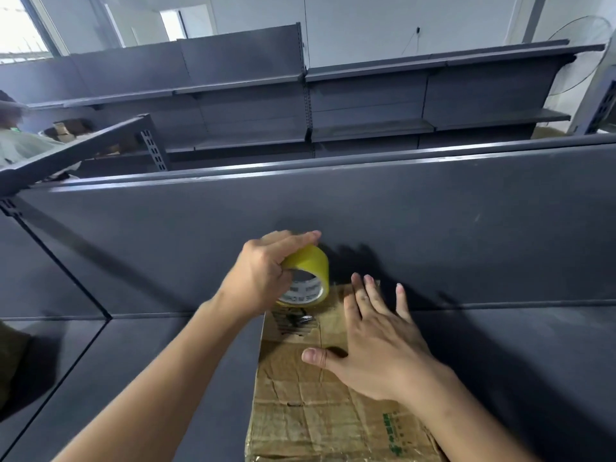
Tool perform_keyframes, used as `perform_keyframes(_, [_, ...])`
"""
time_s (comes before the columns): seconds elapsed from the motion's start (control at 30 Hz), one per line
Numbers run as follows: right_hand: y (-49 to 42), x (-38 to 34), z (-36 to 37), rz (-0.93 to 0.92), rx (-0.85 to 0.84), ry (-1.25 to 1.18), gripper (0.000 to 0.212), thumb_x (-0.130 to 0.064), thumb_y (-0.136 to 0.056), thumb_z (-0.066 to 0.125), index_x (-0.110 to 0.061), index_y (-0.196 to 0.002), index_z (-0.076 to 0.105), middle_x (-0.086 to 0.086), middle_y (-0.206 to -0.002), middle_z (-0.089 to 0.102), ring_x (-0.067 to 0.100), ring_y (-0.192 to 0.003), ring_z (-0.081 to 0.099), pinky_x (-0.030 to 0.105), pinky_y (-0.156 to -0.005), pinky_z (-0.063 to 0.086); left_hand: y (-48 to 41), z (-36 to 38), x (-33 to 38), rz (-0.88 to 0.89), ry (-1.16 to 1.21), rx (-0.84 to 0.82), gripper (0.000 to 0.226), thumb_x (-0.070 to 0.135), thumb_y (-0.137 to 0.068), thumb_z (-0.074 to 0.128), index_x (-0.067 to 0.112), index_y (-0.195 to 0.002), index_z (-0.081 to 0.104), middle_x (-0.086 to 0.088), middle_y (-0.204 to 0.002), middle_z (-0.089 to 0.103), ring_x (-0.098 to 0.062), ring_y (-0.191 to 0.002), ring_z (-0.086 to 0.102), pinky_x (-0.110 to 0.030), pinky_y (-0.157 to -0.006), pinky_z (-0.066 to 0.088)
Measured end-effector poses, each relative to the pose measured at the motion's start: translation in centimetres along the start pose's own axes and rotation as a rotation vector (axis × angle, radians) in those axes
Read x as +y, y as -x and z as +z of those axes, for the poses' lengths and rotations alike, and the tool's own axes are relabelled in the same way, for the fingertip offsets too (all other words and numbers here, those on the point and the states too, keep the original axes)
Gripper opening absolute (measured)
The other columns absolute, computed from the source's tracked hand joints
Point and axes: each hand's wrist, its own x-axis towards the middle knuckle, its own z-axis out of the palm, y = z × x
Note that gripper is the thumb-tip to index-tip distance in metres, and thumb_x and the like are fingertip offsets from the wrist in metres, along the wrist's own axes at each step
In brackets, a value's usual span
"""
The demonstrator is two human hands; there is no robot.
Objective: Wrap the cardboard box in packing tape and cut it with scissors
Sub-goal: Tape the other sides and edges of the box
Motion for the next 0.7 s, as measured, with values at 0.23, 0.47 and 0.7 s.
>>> perform_keyframes(0.23, [0.2, -0.2, 0.1, 0.004, -0.005, 0.035, 0.126, -0.100, -0.066, -0.005, -0.009, -0.150, -0.029, 0.009, -0.158, -0.037, 0.025, -0.148, -0.034, 0.060, -0.120, -0.016, 1.0, -4.9, -1.6, 0.082, -0.239, -0.205, 0.062, -0.007, -0.054, 0.051, 0.009, -0.107, 0.079, -0.007, -0.101, 0.075, -0.025, -0.088, 0.070, -0.030, -0.079, 0.055])
perform_keyframes(0.47, [0.4, -0.2, 0.0, -0.011, -0.019, 0.021, 0.125, -0.101, -0.066, -0.003, -0.012, -0.149, -0.031, 0.004, -0.157, -0.040, 0.021, -0.146, -0.038, 0.058, -0.121, -0.016, 2.8, -6.4, -3.0, -0.006, -0.257, -0.371, 0.062, 0.004, -0.057, 0.050, 0.018, -0.110, 0.079, 0.001, -0.111, 0.075, -0.017, -0.095, 0.069, -0.028, -0.082, 0.056])
perform_keyframes(0.7, [0.7, 0.0, -0.2, -0.044, -0.034, 0.033, 0.128, -0.103, -0.064, 0.000, -0.015, -0.152, -0.029, -0.001, -0.157, -0.041, 0.017, -0.145, -0.039, 0.057, -0.121, -0.017, 5.1, -6.9, -4.1, -0.009, -0.253, -0.441, 0.071, -0.002, -0.057, 0.051, 0.023, -0.118, 0.075, 0.007, -0.115, 0.072, -0.016, -0.095, 0.070, -0.030, -0.077, 0.058])
